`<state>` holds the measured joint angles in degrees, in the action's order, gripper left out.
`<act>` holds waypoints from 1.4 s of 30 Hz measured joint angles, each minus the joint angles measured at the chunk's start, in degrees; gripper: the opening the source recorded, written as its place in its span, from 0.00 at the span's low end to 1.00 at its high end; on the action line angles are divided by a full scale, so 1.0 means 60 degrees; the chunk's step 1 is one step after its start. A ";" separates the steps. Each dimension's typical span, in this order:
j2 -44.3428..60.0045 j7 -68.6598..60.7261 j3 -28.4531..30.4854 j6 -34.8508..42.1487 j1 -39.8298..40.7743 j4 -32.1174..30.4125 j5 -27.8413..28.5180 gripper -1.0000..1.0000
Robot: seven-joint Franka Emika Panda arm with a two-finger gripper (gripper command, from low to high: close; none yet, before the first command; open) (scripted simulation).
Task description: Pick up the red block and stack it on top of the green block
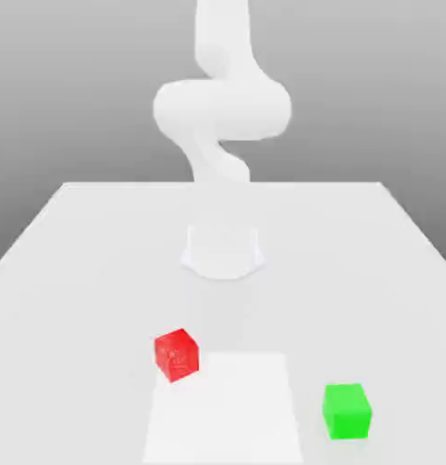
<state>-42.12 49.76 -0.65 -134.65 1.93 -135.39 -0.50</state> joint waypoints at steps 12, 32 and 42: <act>0.3667 0.4029 -0.0645 -0.2753 0.1684 -0.3401 -0.0239 0.50; 0.8796 0.7193 -0.0184 -0.6775 0.2121 -0.4861 0.0723 0.00; 0.6496 0.6564 -0.0855 -0.4184 0.1390 -0.4586 0.0111 0.00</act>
<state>-3.15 89.14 -5.78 -159.75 10.28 -162.91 0.16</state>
